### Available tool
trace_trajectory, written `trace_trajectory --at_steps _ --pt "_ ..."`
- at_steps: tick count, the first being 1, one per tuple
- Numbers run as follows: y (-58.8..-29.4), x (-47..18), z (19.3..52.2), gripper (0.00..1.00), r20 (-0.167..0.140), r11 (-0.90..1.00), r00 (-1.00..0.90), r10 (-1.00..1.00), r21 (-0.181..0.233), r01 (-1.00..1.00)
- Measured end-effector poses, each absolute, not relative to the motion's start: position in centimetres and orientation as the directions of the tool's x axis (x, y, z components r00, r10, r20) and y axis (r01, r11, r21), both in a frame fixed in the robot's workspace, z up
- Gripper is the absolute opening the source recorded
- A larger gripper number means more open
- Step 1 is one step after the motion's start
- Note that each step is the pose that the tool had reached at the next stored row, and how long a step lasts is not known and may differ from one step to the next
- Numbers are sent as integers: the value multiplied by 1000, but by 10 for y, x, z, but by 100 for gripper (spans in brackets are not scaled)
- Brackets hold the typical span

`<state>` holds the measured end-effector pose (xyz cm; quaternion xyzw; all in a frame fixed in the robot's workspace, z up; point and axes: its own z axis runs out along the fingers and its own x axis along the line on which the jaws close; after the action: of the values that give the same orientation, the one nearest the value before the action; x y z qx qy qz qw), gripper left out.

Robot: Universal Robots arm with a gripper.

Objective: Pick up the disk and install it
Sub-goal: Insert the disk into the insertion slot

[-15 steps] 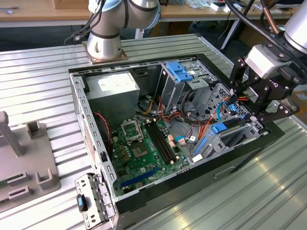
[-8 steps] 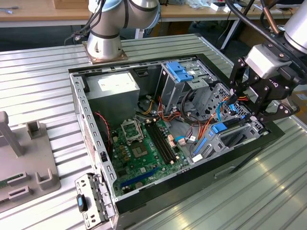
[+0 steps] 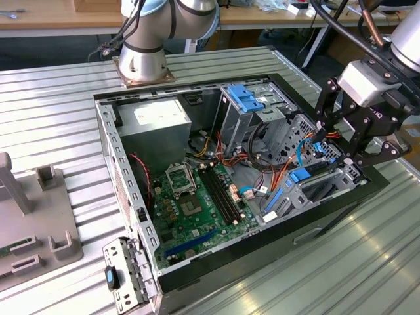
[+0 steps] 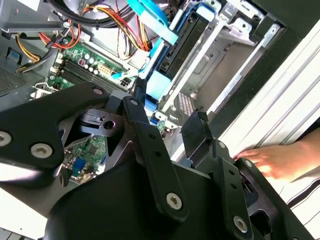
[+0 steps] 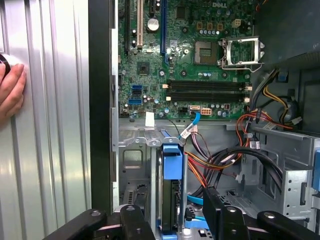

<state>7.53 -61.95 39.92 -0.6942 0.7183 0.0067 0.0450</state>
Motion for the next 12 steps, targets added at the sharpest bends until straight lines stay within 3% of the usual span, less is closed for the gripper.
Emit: trace_trajectory --at_steps 12 --pt "-610 97 371 55 -74 36 -32 -997 -53 -998"
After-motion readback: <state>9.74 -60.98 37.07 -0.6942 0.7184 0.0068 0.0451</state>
